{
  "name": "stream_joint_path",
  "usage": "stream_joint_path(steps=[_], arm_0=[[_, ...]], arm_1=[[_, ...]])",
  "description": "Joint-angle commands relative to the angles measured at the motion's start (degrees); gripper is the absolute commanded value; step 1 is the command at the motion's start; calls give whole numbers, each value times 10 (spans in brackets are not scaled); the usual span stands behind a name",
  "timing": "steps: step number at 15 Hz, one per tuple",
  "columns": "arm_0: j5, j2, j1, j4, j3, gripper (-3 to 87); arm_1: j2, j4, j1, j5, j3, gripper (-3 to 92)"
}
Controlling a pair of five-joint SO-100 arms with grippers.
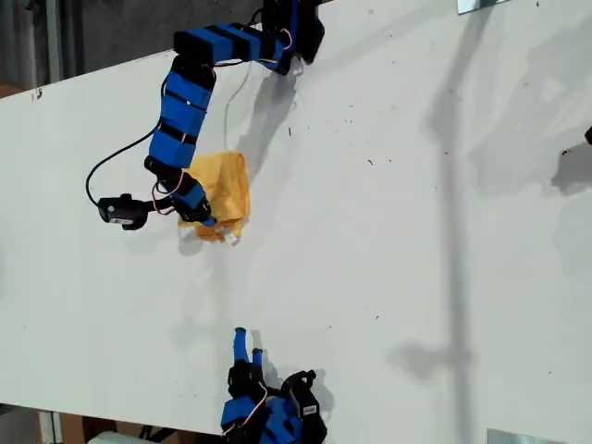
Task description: Grasp corners of a square towel and fold twice.
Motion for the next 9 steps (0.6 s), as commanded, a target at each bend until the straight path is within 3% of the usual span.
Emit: stream_joint_path(steps=[1, 2, 3, 9], arm_0=[[5, 3, 5, 6, -3, 350], [6, 4, 5, 6, -3, 350], [6, 4, 5, 6, -3, 350], [6, 4, 5, 6, -2, 350]], arm_1=[[8, -11, 4, -8, -47, 194], [12, -10, 5, -11, -45, 318], [20, -9, 8, -11, -41, 359], [215, 56, 47, -29, 30, 360]])
